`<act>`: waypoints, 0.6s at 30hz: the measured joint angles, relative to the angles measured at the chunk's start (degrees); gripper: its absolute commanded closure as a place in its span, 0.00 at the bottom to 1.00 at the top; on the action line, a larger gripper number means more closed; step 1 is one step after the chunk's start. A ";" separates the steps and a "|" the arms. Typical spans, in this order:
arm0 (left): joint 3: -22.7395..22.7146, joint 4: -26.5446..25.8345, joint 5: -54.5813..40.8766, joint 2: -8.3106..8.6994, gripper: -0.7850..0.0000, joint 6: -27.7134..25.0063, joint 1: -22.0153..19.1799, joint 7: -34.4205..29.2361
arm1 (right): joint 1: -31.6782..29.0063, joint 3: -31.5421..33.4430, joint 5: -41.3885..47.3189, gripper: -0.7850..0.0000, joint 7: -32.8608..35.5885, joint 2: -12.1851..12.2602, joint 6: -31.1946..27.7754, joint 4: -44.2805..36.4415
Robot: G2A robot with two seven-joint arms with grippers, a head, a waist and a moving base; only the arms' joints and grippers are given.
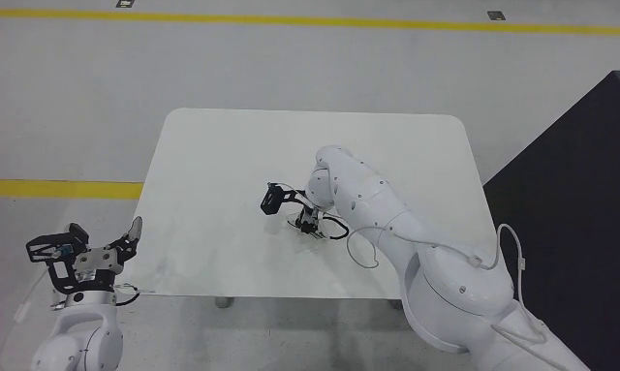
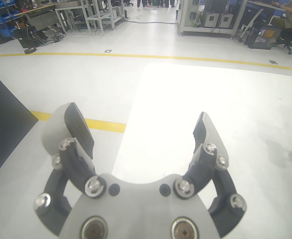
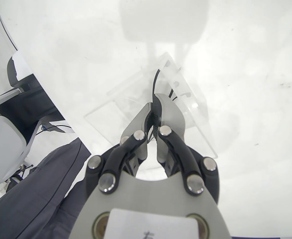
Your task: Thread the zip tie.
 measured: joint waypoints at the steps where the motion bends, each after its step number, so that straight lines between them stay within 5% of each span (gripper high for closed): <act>1: 0.00 0.00 0.00 0.00 0.00 0.00 0.00 0.00 | -0.05 0.00 -0.04 1.00 -0.06 0.01 0.06 -0.05; 8: 0.00 0.00 0.00 0.00 0.00 0.00 0.00 0.00 | -0.85 0.21 -2.39 1.00 -2.43 0.49 1.32 -2.26; 18: 0.00 0.00 0.00 0.00 0.00 0.00 0.00 0.00 | -0.14 1.63 -1.10 1.00 -4.15 2.16 -4.11 -3.37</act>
